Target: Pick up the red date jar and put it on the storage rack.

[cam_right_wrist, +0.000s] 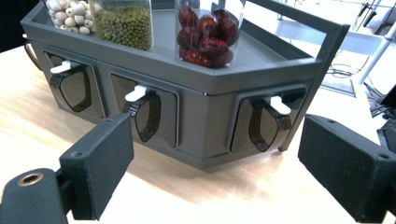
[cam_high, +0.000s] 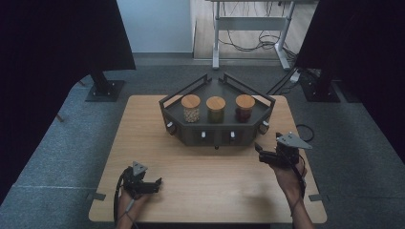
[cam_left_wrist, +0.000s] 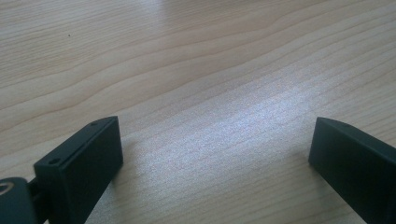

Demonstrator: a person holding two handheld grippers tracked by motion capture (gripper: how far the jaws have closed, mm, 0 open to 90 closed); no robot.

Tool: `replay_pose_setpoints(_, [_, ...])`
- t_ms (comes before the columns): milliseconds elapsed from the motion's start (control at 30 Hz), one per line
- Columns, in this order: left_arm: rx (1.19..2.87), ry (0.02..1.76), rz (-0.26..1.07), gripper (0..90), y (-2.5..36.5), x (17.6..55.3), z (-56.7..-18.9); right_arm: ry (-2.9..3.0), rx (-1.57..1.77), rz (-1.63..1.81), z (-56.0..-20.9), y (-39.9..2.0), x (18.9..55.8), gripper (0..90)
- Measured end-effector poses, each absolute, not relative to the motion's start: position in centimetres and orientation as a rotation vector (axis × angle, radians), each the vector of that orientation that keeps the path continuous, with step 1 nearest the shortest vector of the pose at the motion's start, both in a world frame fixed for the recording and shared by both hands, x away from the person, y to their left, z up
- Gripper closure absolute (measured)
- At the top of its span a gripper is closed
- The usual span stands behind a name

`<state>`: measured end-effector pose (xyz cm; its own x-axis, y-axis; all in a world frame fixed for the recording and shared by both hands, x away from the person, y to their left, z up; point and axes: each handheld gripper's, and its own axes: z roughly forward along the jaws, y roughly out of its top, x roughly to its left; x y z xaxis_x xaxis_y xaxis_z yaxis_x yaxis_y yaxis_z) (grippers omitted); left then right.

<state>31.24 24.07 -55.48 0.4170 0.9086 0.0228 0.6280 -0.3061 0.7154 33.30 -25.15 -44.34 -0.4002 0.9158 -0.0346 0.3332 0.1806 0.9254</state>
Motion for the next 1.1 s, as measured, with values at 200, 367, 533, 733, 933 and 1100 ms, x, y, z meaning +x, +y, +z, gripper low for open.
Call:
replay_pose_setpoints(200, [2.048, 1.296, 0.574, 2.8, 24.1, 31.2, -55.5, 1.843, 1.187, 1.205, -44.9, -25.5, 33.0, 10.1])
replay_pose_setpoints(367, [2.048, 1.296, 0.574, 2.8, 24.1, 31.2, -55.5, 1.848, 1.19, 1.201, -45.5, -25.8, 32.6, 10.4])
replay_pose_setpoints(533, [2.047, 1.296, 0.574, 2.8, 24.1, 31.2, -55.5, 1.851, 1.192, 1.193, -46.0, -26.0, 32.3, 10.6])
replay_pose_setpoints(733, [2.048, 1.296, 0.574, 2.8, 24.1, 31.2, -55.5, 1.854, 1.187, 1.184, -46.4, -26.1, 32.0, 10.8])
replay_pose_setpoints(933, [2.047, 1.296, 0.574, 2.8, 24.1, 31.2, -55.5, 1.859, 1.184, 1.169, -47.0, -26.2, 31.7, 11.0])
replay_pose_setpoints(1100, [2.047, 1.296, 0.574, 2.8, 24.1, 31.2, -55.5, 1.86, 1.19, 1.163, -47.6, -26.4, 31.6, 11.1])
